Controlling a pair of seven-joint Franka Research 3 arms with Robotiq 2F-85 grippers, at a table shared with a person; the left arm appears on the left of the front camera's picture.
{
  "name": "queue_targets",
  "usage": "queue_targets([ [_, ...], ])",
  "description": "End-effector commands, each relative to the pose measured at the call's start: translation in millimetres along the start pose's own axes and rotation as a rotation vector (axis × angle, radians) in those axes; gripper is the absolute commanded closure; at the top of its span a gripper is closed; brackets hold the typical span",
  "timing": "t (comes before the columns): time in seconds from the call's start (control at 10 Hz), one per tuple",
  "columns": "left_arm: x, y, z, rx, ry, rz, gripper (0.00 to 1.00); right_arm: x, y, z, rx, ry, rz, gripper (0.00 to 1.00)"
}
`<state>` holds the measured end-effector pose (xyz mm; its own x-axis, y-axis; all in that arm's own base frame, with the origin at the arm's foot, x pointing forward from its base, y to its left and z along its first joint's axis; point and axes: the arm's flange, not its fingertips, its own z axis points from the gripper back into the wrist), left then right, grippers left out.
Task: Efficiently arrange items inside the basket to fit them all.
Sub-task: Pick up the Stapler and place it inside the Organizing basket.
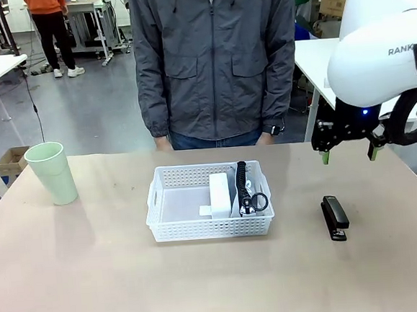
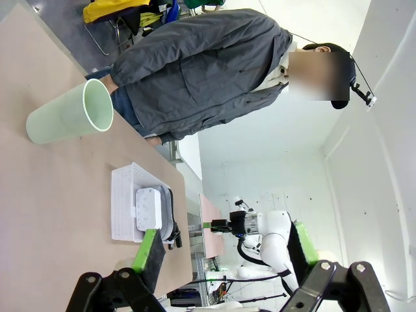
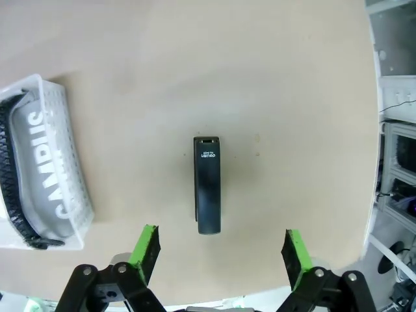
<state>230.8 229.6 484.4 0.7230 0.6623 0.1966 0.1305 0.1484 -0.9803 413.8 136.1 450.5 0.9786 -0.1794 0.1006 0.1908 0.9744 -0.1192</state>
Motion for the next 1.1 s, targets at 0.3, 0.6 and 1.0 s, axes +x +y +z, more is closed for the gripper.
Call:
queue_targets([
  [0.3,-0.9,-1.4,0.6,-0.025,-0.005,-0.015,0.0,-8.8,4.8,-110.1,0.068,0.087,-0.003,0.0],
  [0.6,-0.9,-1.4,0.6,-0.025,-0.005,-0.015,0.0,-15.8,13.8,-154.1,0.057,0.193,0.043,0.0],
  [1.0,-0.9,-1.4,0.6,-0.025,-0.005,-0.015,0.0,-13.6,9.4,-161.9,0.085,0.199,0.029,0.0],
])
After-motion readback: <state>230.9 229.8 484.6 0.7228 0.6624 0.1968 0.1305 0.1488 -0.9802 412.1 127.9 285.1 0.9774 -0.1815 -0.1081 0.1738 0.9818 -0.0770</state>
